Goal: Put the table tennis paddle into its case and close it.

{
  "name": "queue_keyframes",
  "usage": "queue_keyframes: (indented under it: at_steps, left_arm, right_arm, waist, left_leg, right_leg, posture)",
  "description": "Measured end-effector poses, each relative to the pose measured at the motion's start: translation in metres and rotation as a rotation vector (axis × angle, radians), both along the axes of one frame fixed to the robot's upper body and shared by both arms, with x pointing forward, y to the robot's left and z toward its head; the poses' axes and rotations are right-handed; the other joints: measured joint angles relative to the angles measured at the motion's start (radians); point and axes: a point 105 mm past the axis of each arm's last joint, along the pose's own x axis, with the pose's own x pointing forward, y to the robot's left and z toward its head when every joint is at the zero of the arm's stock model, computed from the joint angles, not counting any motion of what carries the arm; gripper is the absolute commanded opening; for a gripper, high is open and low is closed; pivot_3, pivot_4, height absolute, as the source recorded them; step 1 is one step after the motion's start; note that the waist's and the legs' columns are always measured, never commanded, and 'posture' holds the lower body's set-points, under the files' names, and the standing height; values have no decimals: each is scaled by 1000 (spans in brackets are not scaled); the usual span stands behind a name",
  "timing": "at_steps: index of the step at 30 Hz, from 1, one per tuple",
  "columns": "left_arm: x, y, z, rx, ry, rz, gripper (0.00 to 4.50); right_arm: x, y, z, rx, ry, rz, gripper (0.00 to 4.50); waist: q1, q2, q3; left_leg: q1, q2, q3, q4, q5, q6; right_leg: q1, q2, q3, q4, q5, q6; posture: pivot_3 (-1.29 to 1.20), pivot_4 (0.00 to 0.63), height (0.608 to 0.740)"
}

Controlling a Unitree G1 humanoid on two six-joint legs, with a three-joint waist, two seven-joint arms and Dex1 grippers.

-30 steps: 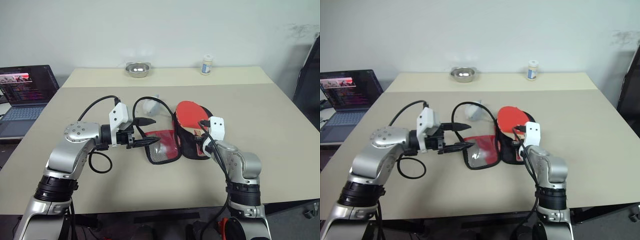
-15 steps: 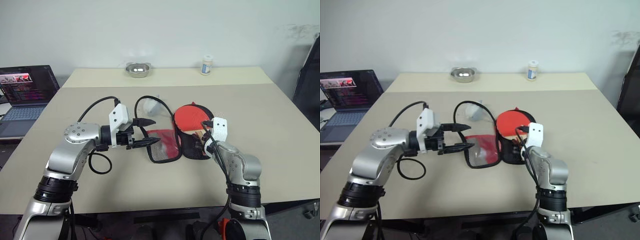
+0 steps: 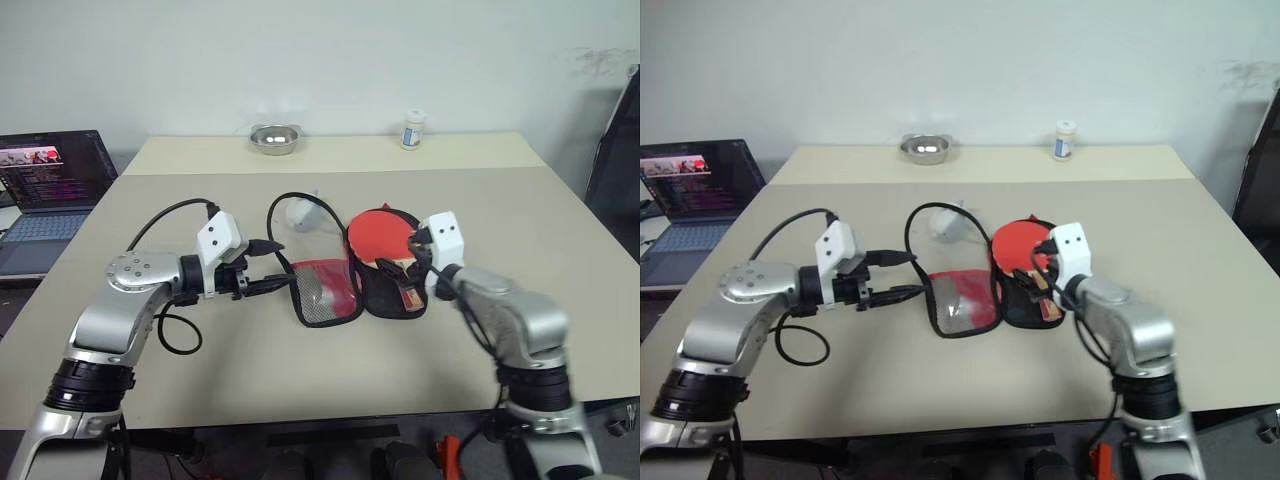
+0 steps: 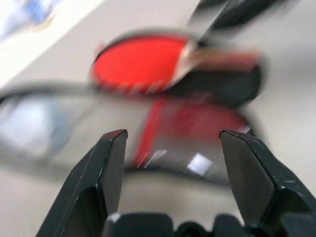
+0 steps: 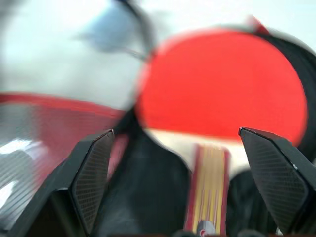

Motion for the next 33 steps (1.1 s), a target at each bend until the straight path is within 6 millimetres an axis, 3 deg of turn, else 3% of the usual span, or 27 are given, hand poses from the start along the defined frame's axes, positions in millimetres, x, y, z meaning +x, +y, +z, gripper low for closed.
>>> queue_keyframes:
  at_steps: [2, 7, 11, 15, 18, 25, 27, 29, 33]
  left_arm:
    - [4, 14, -8, 28, 25, 43, 1898]
    - [17, 40, -24, 133, 52, 118, 192]
    - [32, 40, -27, 121, 57, 140, 39]
    - [47, 5, -35, 7, 87, 78, 39]
    - [52, -32, -28, -81, 99, -19, 39]
    - [65, -117, 58, -261, -45, -252, 39]
    - [66, -131, 66, -273, -68, -290, 39]
    - [71, -144, 53, -253, -47, -289, 39]
    - [79, -162, 7, -202, 51, -251, 39]
  right_arm:
    - [-9, -12, 10, -60, -12, 95, 4500]
    - [-25, -18, 27, -89, -33, 259, 4500]
    - [-27, -26, 40, -104, -78, 293, 4500]
    - [-26, -29, 42, -103, -87, 296, 4500]
    - [-25, -38, 45, -128, -93, 284, 4500]
    - [-24, -69, 57, -160, -110, 196, 4500]
    - [-22, -74, 60, -154, -119, 173, 4500]
    - [-19, -80, 61, -146, -118, 139, 4500]
    - [-16, -86, 69, -137, -141, 107, 4500]
  waist:
    - [1, 0, 0]
    - [3, -1, 1]
    - [4, -2, 1]
    - [9, -3, 1]
    - [13, -5, 3]
    - [28, -7, 4]
    - [23, -7, 4]
    - [21, -7, 4]
    - [21, -8, 5]
  left_leg:
    - [0, 0, 0, -1, 0, 0]
    - [0, 0, 0, 0, -1, 2]
    - [-1, -1, 0, 0, -1, 2]
    - [-2, -2, 1, 1, -1, 2]
    - [-5, -2, 0, 2, -1, 2]
    - [-7, -3, -1, 3, -1, 2]
    - [-6, -3, 1, 3, -2, 3]
    - [-5, -3, 1, 3, -2, 3]
    - [-6, -2, 0, 3, -2, 3]
  right_leg:
    - [0, 0, -1, -1, 0, 0]
    - [0, 0, 0, -2, 0, 0]
    - [0, -1, 0, -2, 0, 0]
    - [0, -1, 0, -2, 0, 1]
    - [-1, -1, -1, -2, 1, 1]
    - [-2, 0, -2, -4, 1, 2]
    - [-2, 0, 1, -4, 1, 2]
    - [-2, 0, 1, -3, 1, 2]
    - [-2, 1, 0, -3, 1, 2]
  posture:
    - [0, 150, 740]
    - [0, 150, 740]
    - [0, 150, 740]
    - [0, 150, 740]
    - [0, 150, 740]
    - [0, 150, 740]
    - [0, 150, 740]
    - [0, 150, 740]
    - [0, 150, 740]
